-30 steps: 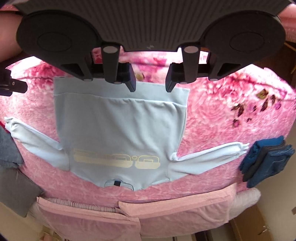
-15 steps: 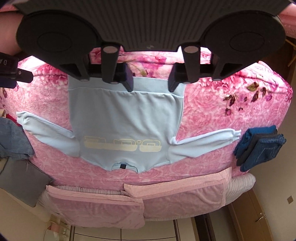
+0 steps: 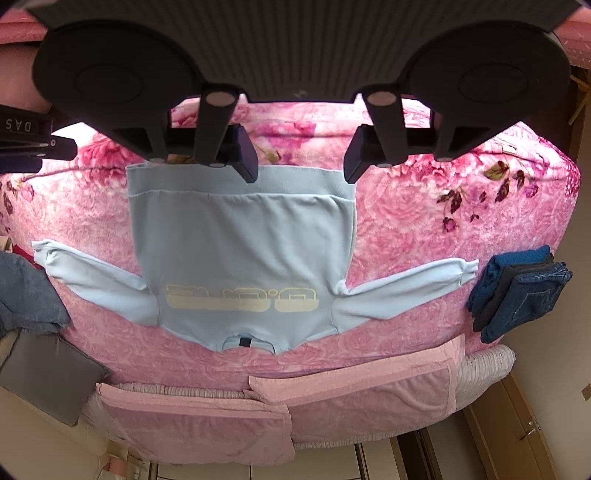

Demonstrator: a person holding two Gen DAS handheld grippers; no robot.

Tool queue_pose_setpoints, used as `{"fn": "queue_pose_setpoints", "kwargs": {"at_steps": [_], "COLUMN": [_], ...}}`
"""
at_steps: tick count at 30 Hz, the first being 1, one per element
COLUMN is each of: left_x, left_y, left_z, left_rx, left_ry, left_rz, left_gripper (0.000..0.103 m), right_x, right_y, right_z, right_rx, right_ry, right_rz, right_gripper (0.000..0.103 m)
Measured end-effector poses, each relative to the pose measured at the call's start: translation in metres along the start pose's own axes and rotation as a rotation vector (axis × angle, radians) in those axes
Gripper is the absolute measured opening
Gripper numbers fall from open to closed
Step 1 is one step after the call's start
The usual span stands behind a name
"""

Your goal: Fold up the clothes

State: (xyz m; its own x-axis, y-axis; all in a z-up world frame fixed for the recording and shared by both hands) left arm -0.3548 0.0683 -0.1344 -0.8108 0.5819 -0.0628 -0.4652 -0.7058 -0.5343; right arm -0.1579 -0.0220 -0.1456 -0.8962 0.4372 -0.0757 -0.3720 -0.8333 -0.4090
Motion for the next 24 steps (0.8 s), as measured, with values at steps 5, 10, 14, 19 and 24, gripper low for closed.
{"fn": "queue_pose_setpoints", "kwargs": {"at_steps": [5, 10, 14, 19, 24], "left_x": [-0.005, -0.016, -0.022, -0.027, -0.026], "left_y": [0.004, 0.004, 0.004, 0.004, 0.007], "left_z": [-0.006, -0.011, -0.013, -0.013, -0.011], "left_rx": [0.023, 0.038, 0.044, 0.049, 0.047], "left_ry": [0.011, 0.023, 0.026, 0.019, 0.007], "left_rz": [-0.015, -0.037, -0.046, -0.04, -0.018], "left_gripper": [0.047, 0.047, 0.048, 0.048, 0.048], "right_x": [-0.004, -0.016, -0.022, -0.024, -0.023], "right_y": [0.006, 0.011, 0.011, 0.012, 0.012], "right_z": [-0.004, -0.008, -0.007, -0.007, -0.005], "right_rx": [0.03, 0.06, 0.066, 0.068, 0.058], "right_ry": [0.021, 0.031, 0.039, 0.044, 0.049], "right_rz": [-0.011, -0.044, -0.047, -0.031, -0.009], "right_gripper": [0.052, 0.052, 0.052, 0.052, 0.052]}}
Point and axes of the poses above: each gripper's, at about its wrist camera, not at the fingertips, and z roughly against the way its jaws point, x to its left, y to its underside, the point moved 4 cm from there along -z, roughly the way its jaws point, and after that the axes turned 11 degrees about y, right-handed, at the moved point
